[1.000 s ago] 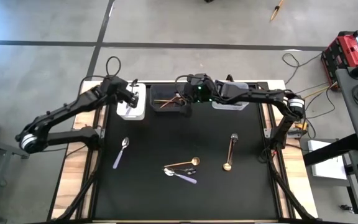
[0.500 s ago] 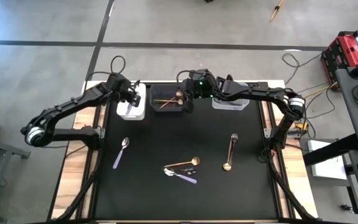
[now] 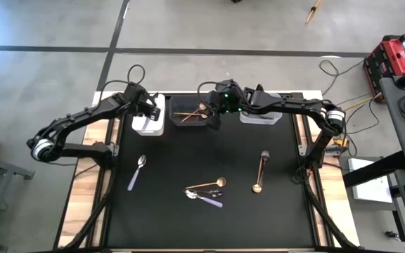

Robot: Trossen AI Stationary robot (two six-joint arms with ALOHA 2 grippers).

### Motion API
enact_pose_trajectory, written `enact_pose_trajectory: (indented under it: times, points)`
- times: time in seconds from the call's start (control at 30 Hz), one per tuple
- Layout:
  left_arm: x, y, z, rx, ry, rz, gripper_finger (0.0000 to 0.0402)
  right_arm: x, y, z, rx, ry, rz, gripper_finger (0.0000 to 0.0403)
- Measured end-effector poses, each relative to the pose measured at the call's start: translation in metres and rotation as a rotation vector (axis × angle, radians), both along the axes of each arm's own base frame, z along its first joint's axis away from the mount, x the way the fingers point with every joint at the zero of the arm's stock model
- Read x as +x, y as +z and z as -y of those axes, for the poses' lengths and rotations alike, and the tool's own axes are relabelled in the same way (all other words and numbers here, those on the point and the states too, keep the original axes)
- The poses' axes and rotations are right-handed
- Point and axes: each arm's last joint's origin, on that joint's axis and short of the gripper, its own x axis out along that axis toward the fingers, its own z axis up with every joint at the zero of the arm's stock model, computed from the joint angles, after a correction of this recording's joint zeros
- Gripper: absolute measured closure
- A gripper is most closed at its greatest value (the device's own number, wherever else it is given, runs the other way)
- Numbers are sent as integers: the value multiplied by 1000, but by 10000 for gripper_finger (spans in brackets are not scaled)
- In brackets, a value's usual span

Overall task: Sort silverware by color (type)
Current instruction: Put the purple spoon into the white bin

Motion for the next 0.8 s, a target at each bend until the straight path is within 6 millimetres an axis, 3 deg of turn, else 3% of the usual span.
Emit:
enact_pose_trajectory:
  times: [0.8]
  points:
    - [6,-31,-16,-4,113,-195,380,-1,-2,-1,52,-30,-3,200]
